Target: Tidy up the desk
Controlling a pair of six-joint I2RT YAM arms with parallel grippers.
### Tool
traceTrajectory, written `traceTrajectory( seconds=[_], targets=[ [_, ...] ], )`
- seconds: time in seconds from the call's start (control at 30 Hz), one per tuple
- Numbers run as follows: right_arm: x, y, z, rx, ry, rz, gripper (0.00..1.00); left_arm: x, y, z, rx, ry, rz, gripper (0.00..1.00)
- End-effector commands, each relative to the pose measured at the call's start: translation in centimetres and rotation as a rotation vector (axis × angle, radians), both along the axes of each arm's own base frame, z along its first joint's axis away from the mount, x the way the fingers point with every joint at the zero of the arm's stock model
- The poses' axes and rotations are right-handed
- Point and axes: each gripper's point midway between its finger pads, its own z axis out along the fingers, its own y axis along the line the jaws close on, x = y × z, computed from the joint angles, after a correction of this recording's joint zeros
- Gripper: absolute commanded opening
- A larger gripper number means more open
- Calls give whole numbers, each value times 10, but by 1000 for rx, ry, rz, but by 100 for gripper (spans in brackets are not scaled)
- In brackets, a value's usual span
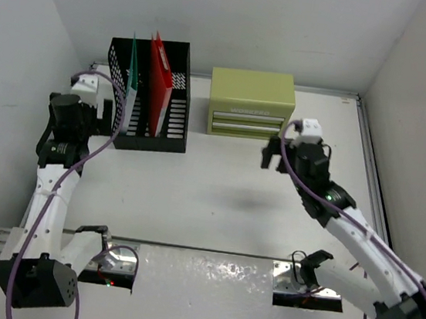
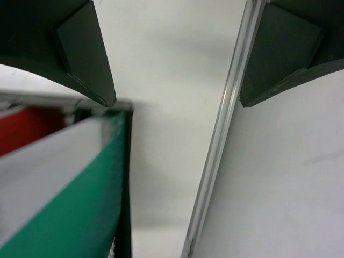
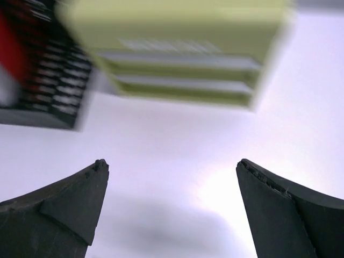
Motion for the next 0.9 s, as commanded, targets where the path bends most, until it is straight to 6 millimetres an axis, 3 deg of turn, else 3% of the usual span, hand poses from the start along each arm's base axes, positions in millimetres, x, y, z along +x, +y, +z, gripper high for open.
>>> traceTrajectory(
  seconds=[0.0, 0.03, 0.1, 0.17, 0.23, 0.4, 0.57, 0.87],
  targets=[
    [-36, -48, -55, -57, 143, -41, 99, -31, 13, -47, 76, 185, 27, 100],
    [-42, -62, -75, -55, 188, -55, 99, -40, 12, -67, 73, 244, 24, 100],
    [-49, -85, -82, -58, 192, -101, 99, -50, 13, -80, 80, 276, 31, 100],
    [-60, -101, -106, -99, 253, -134, 99, -63, 8, -97, 81, 306, 1, 100],
    [-69, -110, -123, -120, 280, -159, 99, -75, 3, -112, 82, 329, -29, 100],
    [-81, -126, -140, -86, 245, -259, 99, -94, 2, -150, 101, 397, -39, 100],
    [-89, -151, -146, -40, 243, -449, 99, -93, 11, -132, 116, 327, 26, 100],
    [-102, -161, -150, -26, 289, -530, 99, -93, 5, -140, 119, 335, -17, 100]
  ],
)
